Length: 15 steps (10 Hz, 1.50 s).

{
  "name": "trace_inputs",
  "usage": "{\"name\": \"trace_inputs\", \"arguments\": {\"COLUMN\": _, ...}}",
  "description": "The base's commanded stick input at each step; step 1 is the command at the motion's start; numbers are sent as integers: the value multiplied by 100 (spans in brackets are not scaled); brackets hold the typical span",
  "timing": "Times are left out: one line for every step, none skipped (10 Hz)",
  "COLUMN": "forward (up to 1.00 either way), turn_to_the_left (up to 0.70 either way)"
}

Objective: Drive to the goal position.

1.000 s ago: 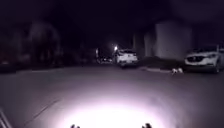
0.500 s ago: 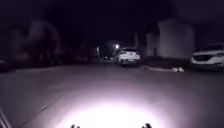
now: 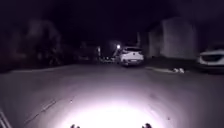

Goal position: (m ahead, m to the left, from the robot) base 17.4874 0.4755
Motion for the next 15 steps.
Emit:
{"name": "trace_inputs", "arguments": {"forward": 85, "turn_to_the_left": 0}}
{"name": "trace_inputs", "arguments": {"forward": 85, "turn_to_the_left": 0}}
{"name": "trace_inputs", "arguments": {"forward": 85, "turn_to_the_left": 0}}
{"name": "trace_inputs", "arguments": {"forward": 85, "turn_to_the_left": 0}}
{"name": "trace_inputs", "arguments": {"forward": 85, "turn_to_the_left": 0}}
{"name": "trace_inputs", "arguments": {"forward": 85, "turn_to_the_left": 0}}
{"name": "trace_inputs", "arguments": {"forward": 85, "turn_to_the_left": 0}}
{"name": "trace_inputs", "arguments": {"forward": 85, "turn_to_the_left": -3}}
{"name": "trace_inputs", "arguments": {"forward": 85, "turn_to_the_left": -13}}
{"name": "trace_inputs", "arguments": {"forward": 85, "turn_to_the_left": -22}}
{"name": "trace_inputs", "arguments": {"forward": 85, "turn_to_the_left": -29}}
{"name": "trace_inputs", "arguments": {"forward": 85, "turn_to_the_left": -29}}
{"name": "trace_inputs", "arguments": {"forward": 85, "turn_to_the_left": -15}}
{"name": "trace_inputs", "arguments": {"forward": 85, "turn_to_the_left": -5}}
{"name": "trace_inputs", "arguments": {"forward": 85, "turn_to_the_left": 0}}
